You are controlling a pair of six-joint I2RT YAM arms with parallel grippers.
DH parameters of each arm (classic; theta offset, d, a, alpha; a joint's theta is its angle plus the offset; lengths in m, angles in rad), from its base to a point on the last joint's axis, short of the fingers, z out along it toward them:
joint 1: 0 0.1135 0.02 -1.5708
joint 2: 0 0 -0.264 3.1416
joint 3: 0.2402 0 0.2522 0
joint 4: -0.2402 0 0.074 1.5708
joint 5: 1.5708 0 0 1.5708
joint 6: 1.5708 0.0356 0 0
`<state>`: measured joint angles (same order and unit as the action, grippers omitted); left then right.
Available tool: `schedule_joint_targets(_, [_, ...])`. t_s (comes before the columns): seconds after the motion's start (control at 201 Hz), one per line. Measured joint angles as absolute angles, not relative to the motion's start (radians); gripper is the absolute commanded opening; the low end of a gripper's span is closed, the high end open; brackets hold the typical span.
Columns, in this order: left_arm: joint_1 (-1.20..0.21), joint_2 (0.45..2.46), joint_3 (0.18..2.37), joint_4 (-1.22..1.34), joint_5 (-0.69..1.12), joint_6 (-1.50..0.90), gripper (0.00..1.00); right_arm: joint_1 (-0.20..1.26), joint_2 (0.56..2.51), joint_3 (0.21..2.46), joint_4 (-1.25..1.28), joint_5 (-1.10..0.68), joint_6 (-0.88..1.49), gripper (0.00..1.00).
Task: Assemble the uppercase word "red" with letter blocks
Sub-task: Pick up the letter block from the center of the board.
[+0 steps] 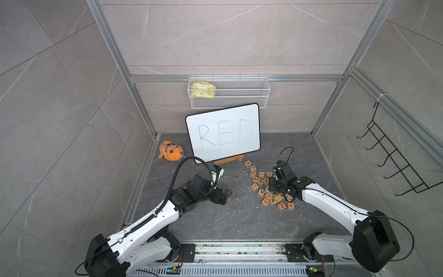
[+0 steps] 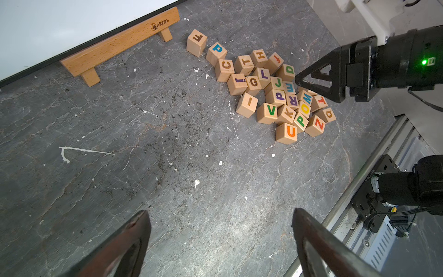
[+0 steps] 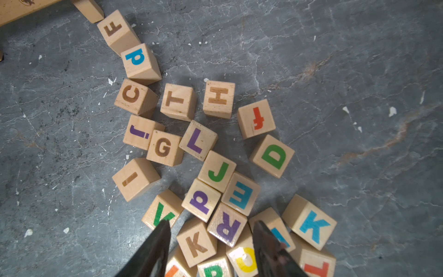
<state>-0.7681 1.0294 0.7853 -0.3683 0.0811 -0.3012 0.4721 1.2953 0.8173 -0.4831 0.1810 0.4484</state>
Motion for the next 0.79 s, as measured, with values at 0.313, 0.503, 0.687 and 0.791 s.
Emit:
schedule_joint_targets(0.313, [-0.768,1.029,0.787,-0.374,0.079,-0.301,0.95,0.472,1.284,0.817,-0.483,0.249,0.462,0.58])
schedule_joint_targets(0.503, [-0.768,1.032,0.787,-0.375,0.078,-0.301,0.95,0.472,1.284,0.817,-0.491,0.294,0.484,0.58])
schedule_joint_targets(0.687, [-0.768,1.034,0.788,-0.376,0.078,-0.301,0.96,0.472,1.283,0.817,-0.498,0.320,0.498,0.58])
schedule_joint_targets(0.791, [-0.768,1.034,0.789,-0.377,0.078,-0.301,0.96,0.472,1.284,0.817,-0.498,0.323,0.502,0.58])
